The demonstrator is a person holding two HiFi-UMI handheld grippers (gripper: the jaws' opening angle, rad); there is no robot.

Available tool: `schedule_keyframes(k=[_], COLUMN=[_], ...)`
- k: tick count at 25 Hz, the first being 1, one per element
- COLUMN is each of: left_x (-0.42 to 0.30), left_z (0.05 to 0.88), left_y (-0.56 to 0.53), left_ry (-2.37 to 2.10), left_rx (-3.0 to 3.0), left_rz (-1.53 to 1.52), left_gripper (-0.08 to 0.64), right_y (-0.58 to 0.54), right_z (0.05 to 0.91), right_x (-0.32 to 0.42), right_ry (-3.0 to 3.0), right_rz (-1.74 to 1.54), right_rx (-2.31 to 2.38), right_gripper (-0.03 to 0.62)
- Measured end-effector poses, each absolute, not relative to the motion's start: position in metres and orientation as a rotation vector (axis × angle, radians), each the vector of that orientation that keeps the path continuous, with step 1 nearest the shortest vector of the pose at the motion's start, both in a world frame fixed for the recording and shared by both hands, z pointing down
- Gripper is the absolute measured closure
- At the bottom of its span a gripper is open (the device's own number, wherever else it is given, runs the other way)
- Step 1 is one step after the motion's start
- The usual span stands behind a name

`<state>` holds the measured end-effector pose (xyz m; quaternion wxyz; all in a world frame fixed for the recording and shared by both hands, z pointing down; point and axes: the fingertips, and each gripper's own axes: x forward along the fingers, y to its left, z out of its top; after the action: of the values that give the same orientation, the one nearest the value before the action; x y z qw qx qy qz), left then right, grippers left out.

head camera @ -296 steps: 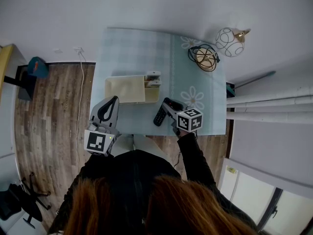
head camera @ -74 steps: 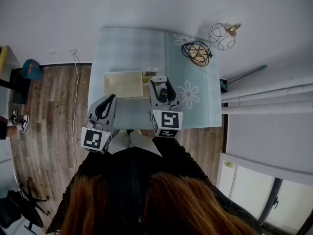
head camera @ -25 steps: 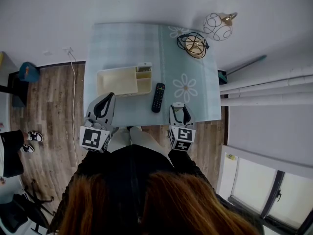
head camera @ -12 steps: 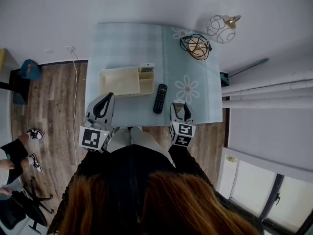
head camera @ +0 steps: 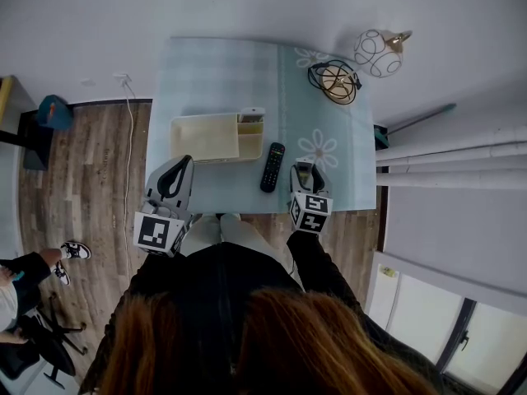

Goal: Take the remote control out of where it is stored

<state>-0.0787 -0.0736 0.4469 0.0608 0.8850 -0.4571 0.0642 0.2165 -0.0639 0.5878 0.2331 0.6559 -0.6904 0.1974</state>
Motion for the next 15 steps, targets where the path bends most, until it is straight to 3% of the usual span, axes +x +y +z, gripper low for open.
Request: schedule_keyframes(k=[15], left_x=[-0.082], left_z=[0.444], left_y=[-0.072], left_ry=[-1.420], left_rx=[2.676], left_rz=[0.198], left_gripper=[0.554], right_y=[-0.087], right_z=[0.619], right_x=[0.219], right_ry=[-1.883], right_rz=[0.590], right_rx=[1.708], right_gripper=[0.360])
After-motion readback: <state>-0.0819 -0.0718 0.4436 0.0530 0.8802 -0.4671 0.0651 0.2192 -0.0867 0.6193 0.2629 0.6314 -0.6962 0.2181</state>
